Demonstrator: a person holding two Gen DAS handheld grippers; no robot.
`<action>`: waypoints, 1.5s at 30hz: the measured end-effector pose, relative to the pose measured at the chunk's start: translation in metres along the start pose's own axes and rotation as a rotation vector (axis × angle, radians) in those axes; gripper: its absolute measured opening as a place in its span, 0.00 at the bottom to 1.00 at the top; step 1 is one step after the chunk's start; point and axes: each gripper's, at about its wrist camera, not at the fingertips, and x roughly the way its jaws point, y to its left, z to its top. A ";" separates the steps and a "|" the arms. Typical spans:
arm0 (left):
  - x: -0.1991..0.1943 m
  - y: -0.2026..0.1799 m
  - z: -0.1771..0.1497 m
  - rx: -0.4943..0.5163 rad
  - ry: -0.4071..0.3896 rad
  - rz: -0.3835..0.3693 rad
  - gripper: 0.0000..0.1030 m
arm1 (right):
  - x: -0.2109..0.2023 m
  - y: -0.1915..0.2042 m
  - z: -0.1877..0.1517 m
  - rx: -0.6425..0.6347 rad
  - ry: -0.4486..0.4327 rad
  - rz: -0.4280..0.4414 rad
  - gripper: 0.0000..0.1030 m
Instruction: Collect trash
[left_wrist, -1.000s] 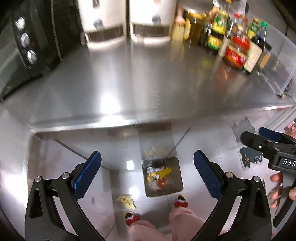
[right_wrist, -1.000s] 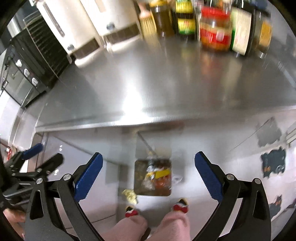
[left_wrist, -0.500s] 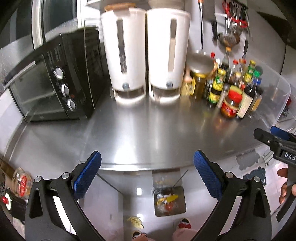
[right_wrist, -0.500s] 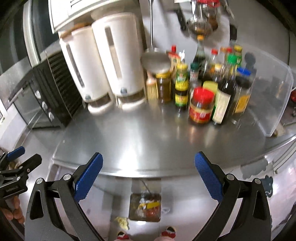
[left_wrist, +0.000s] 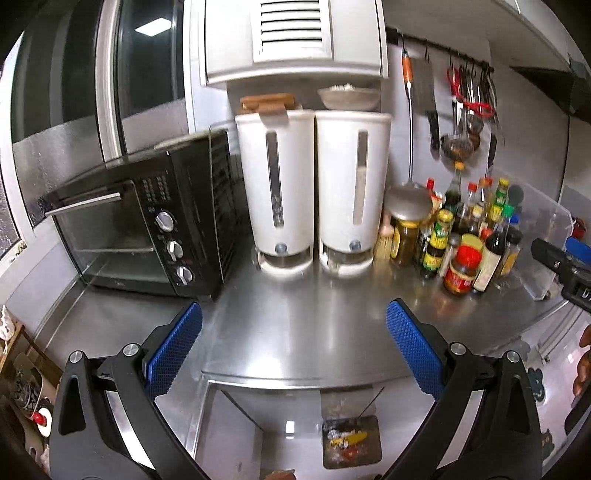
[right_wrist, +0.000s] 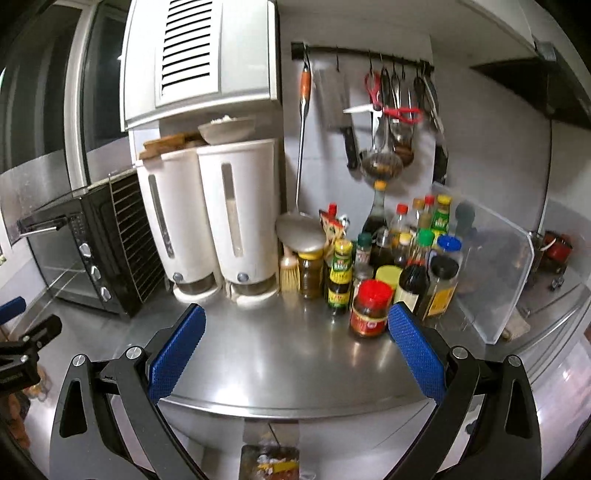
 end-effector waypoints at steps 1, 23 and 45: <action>-0.004 -0.001 0.002 -0.001 -0.011 0.003 0.92 | -0.003 0.001 0.002 0.002 -0.005 -0.002 0.97; -0.021 -0.009 0.017 -0.017 -0.064 0.024 0.92 | -0.013 0.011 0.008 0.025 -0.024 -0.007 0.97; -0.016 -0.015 0.022 -0.006 -0.069 0.017 0.92 | -0.004 0.013 0.007 0.030 -0.014 -0.003 0.97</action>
